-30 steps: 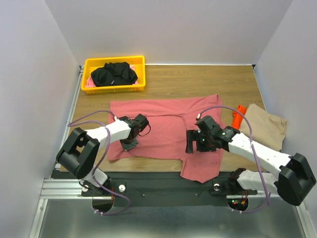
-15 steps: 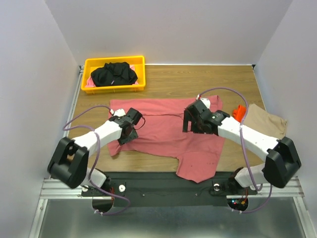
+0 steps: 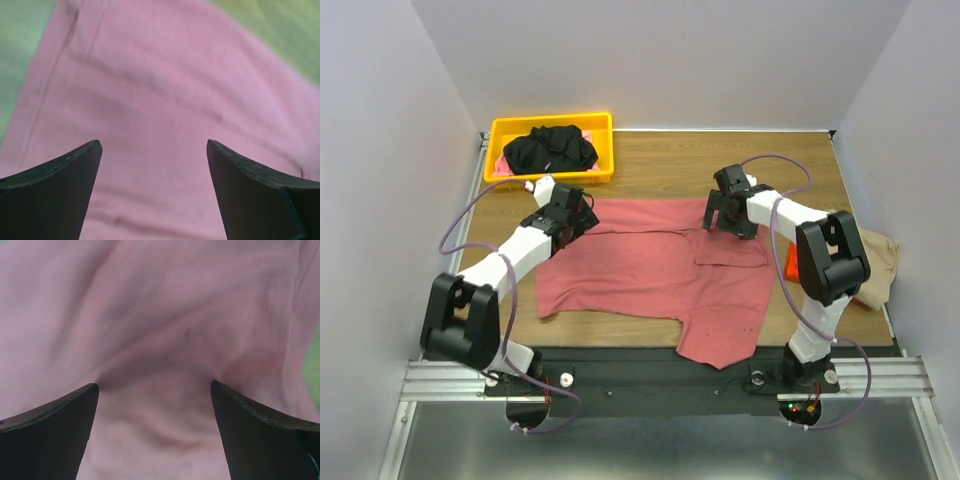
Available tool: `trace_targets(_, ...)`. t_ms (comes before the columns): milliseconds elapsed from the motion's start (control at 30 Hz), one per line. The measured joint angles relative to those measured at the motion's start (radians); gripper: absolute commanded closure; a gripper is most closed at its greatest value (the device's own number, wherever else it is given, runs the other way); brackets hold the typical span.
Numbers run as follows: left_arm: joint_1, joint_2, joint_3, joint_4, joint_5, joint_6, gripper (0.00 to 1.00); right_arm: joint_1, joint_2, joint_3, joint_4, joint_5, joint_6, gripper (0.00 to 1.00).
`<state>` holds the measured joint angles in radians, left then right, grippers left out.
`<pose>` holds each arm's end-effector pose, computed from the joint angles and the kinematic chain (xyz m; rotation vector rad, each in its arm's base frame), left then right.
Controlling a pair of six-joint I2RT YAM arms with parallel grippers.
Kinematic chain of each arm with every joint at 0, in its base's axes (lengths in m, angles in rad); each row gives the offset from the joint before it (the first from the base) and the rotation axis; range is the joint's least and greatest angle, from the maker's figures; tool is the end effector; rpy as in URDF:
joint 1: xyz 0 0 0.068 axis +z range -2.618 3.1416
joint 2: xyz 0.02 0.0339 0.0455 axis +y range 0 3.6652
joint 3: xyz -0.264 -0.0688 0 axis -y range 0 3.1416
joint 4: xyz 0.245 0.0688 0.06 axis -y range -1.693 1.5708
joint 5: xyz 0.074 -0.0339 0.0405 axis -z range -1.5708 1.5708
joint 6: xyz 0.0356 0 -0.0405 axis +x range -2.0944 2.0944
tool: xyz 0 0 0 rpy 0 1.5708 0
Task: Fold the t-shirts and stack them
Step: Fold the tshirt
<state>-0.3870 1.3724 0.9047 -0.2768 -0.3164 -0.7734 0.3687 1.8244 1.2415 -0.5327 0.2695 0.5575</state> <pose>0.2755 -0.1003 0.2424 -0.5934 2.2037 -0.2434 0.3499 0.1250 0.1870 0.3285 2.5975 -0.0466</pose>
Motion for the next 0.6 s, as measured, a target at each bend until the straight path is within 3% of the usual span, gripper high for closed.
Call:
trace_targets(100, 0.050, 0.135, 0.030, 0.140, 0.005, 0.060, 0.02, -0.047, 0.087, 0.051, 0.019, -0.007, -0.026, 0.00)
trace_targets(300, 0.105, 0.423, 0.206, 0.260, 0.017, 0.153, 0.02, -0.075, 0.134, 0.102, 0.044, -0.008, -0.058, 0.00)
trace_targets(600, 0.125, 0.572, 0.319, 0.310, 0.036, 0.200, 0.02, -0.127, 0.121, 0.073, 0.103, -0.015, -0.059, 0.00)
